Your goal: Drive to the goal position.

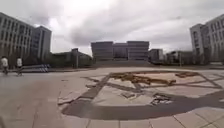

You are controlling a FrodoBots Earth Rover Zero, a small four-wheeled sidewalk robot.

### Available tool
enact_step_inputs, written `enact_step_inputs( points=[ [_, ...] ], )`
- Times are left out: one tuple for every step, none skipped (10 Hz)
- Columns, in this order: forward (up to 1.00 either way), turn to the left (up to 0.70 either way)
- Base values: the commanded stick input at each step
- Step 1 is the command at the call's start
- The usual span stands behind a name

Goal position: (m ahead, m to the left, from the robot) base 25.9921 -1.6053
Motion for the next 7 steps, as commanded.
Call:
enact_step_inputs(
  points=[
    [1.0,0.05],
    [1.0,0.24],
    [1.0,0.37],
    [1.0,0.31],
    [1.0,0.04],
    [1.0,0.02],
    [1.0,0.02]
  ],
)
